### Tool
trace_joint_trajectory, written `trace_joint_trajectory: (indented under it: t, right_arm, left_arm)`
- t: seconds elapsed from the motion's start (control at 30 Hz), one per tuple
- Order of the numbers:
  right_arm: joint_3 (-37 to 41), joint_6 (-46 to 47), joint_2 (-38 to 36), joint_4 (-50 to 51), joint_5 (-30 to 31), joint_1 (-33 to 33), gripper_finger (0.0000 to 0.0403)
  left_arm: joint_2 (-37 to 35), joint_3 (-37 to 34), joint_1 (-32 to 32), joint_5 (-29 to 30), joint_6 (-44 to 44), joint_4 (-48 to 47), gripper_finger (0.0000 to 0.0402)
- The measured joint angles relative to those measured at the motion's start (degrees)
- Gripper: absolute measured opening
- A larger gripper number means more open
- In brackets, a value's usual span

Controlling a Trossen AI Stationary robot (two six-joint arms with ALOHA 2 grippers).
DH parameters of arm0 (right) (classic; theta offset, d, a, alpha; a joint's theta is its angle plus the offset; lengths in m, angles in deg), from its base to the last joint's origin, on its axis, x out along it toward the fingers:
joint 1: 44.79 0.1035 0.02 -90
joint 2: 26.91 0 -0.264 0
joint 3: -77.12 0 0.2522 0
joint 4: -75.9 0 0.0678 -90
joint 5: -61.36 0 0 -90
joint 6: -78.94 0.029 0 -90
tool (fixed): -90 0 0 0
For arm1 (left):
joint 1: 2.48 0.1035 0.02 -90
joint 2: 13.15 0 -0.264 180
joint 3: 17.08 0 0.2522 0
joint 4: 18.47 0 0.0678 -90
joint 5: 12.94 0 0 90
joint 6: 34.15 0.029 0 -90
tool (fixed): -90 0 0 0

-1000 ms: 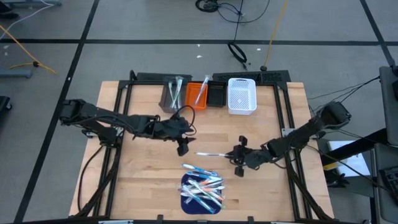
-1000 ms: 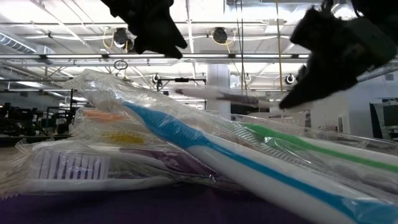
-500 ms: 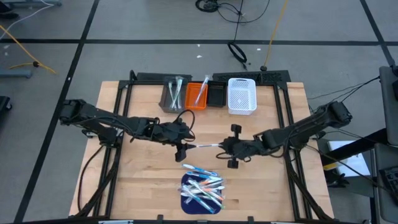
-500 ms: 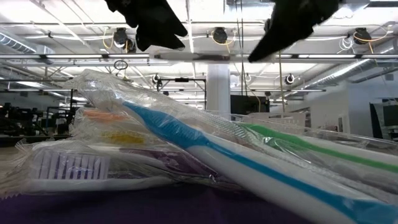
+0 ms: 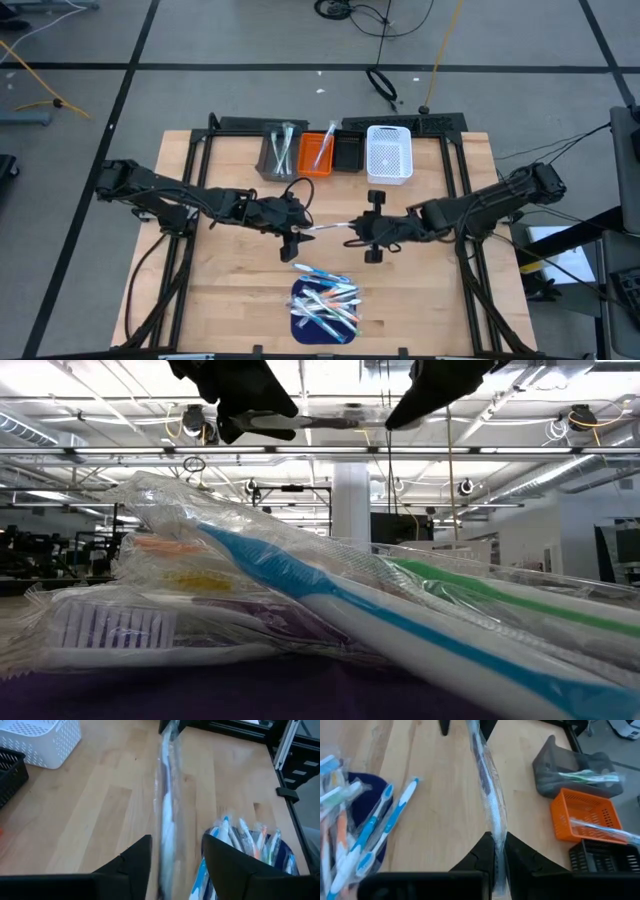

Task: Pick & Place Toothbrushes
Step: Put the purple toothbrush into the white bin

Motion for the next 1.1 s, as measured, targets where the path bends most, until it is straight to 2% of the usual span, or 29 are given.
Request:
trace_joint_trajectory:
  t: [0.1, 0.23, 0.3, 0.8, 1.1]
  right_arm:
    - [0.0, 0.1, 0.0, 0.7, 0.0, -0.1, 0.0016]
    - [0.0, 0.1, 0.0, 0.5, -0.1, -0.1, 0.0016]
    - [0.0, 0.2, 0.0, 0.3, -0.1, -0.1, 0.0018]
    - [0.0, -2.7, -0.3, -0.8, 0.3, -0.2, 0.0068]
    - [0.0, -2.9, -6.4, 1.5, -0.7, 0.4, 0.0153]
  left_arm:
    - [0.0, 0.0, 0.0, 0.0, 0.0, -0.2, 0.0126]
    - [0.0, 0.0, 0.0, 0.1, -0.1, -0.3, 0.0037]
    - [0.0, 0.0, 0.0, 0.3, -0.3, -0.3, 0.0014]
    - [0.0, 0.0, -0.6, 5.8, -3.1, -0.9, 0.0009]
    - [0.0, 0.0, -2.0, 11.8, -4.3, -2.2, 0.0008]
